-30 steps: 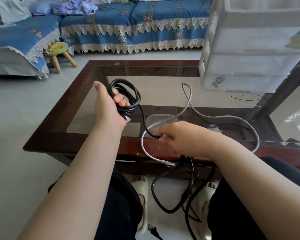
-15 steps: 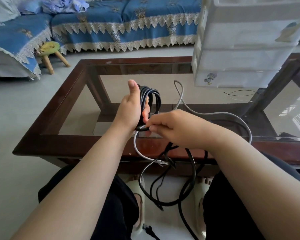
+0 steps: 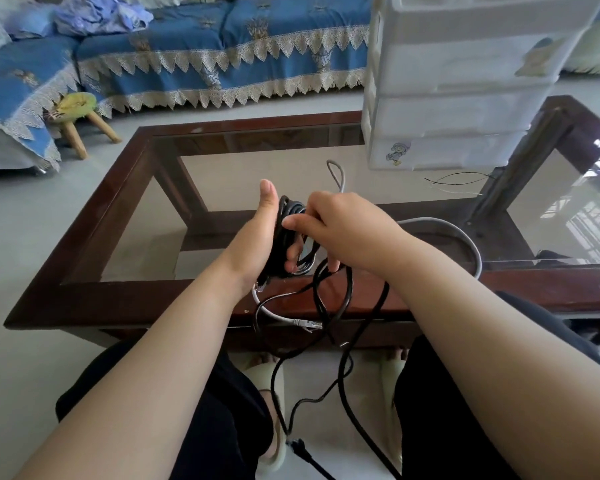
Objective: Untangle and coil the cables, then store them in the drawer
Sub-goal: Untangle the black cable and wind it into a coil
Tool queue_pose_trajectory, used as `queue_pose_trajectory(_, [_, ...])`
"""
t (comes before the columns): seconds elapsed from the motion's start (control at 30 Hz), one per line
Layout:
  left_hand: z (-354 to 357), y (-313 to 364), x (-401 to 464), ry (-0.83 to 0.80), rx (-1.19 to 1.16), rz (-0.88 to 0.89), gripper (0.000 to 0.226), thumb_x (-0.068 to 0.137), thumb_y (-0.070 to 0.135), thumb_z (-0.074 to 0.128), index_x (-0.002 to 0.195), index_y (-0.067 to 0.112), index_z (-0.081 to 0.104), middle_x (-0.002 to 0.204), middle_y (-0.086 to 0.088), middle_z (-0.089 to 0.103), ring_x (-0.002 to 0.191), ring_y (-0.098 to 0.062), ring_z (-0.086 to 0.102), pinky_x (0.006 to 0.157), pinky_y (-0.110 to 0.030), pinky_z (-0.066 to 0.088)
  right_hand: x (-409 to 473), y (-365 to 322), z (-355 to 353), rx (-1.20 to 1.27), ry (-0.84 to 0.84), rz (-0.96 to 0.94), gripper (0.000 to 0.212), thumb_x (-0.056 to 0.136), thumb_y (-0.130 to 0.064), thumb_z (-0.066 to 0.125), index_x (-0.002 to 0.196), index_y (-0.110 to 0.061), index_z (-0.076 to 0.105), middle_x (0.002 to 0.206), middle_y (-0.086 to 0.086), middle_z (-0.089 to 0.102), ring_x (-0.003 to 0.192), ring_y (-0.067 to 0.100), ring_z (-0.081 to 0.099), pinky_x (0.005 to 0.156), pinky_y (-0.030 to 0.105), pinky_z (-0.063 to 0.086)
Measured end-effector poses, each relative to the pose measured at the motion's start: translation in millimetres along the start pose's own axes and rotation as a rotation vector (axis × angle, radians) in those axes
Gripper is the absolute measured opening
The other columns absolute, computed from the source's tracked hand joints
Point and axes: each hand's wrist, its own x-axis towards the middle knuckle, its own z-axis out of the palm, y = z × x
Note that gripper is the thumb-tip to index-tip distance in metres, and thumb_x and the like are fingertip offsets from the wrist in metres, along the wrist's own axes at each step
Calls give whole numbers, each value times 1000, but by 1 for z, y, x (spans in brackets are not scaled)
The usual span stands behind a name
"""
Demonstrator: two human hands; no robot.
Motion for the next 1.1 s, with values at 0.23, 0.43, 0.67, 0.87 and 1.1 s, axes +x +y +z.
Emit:
queue_pose_trajectory(0.23, [0, 3, -3, 103, 359, 157, 79, 92, 62, 7, 98, 11, 66, 54, -5, 51, 51, -14, 52, 57, -24, 47, 3, 8, -3, 10, 23, 76, 63, 90, -63, 40, 78, -4, 56, 55, 7, 61, 47, 15, 62, 55, 35, 50])
queue_pose_trajectory(0.43, [-3, 6, -4, 285, 613, 435, 65, 93, 59, 19, 76, 17, 65, 39, 5, 39, 44, -5, 47, 45, -14, 31, 1, 17, -20, 361, -88, 48, 45, 88, -52, 57, 68, -13, 51, 54, 0, 50, 41, 3, 41, 45, 14, 36])
queue_pose_trajectory(0.67, [-18, 10, -10, -30, 635, 357, 62, 85, 64, 50, 65, 6, 50, 45, 6, 43, 40, -7, 41, 47, -25, 35, -4, 22, -27, 274, -223, 26, 40, 87, -48, 59, 67, -14, 59, 60, 0, 70, 47, 11, 43, 43, 14, 35])
queue_pose_trajectory(0.87, [-43, 8, -14, -238, 81, 254, 56, 81, 67, 57, 57, 17, 50, 35, 3, 34, 27, -13, 29, 39, -26, 37, -10, 17, -21, 439, -322, -63, 47, 79, -55, 59, 86, -8, 66, 76, 2, 71, 66, 22, 58, 70, 37, 49])
queue_pose_trajectory(1.1, [-62, 7, -11, -273, -447, 275, 50, 85, 56, 57, 55, 17, 51, 31, 11, 35, 23, -3, 32, 37, -18, 37, -23, 17, -17, 416, -379, -115, 42, 81, -21, 74, 117, -32, 56, 112, -17, 64, 104, -6, 58, 89, 14, 45])
